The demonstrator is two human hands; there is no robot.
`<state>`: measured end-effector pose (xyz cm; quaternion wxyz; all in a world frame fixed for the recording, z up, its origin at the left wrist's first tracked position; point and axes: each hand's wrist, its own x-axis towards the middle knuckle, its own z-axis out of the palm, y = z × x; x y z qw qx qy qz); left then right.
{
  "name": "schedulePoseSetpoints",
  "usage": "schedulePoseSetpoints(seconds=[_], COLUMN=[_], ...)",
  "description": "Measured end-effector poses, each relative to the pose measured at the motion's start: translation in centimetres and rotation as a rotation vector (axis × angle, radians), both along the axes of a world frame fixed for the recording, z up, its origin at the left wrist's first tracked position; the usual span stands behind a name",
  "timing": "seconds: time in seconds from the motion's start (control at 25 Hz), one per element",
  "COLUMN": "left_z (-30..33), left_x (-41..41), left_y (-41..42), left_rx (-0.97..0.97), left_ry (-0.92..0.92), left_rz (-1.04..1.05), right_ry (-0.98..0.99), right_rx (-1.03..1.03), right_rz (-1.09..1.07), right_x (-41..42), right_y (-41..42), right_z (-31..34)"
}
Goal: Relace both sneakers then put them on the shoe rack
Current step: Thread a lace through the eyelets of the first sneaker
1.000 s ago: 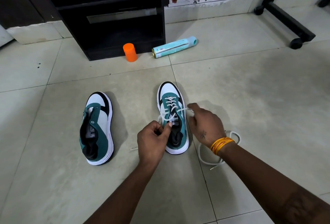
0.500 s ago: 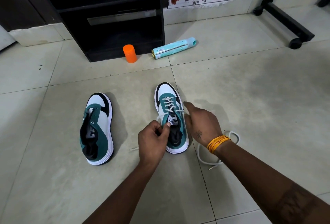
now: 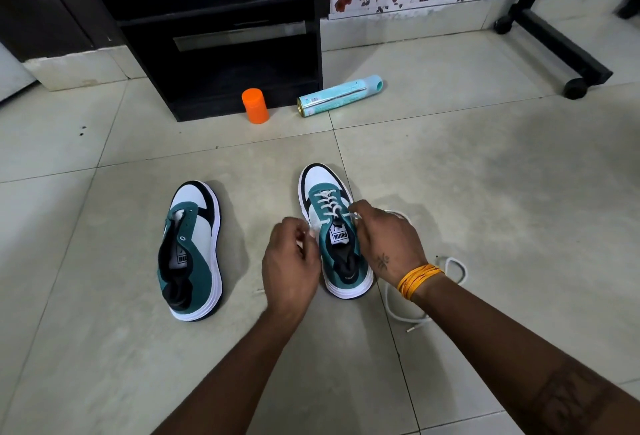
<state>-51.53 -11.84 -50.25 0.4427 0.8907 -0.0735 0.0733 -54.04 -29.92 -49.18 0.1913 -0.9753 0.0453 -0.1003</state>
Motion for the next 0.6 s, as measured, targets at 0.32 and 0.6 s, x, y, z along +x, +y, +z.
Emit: schedulePoseSetpoints(seconds=[0.32,0.6], left_z=[1.8,3.6], left_x=[3.3,2.9], left_y=[0.9,1.2], left_rx=[-0.018,-0.237], left_ry=[0.067,0.322], left_rz=[-0.006,-0.011], right_ry=[0.007,0.030], right_rx=[-0.101,0.001], right_rz=[-0.079,-0.110], right_x=[0.2,0.5], right_y=[-0.2,0.4], right_z=[0.1,1.3])
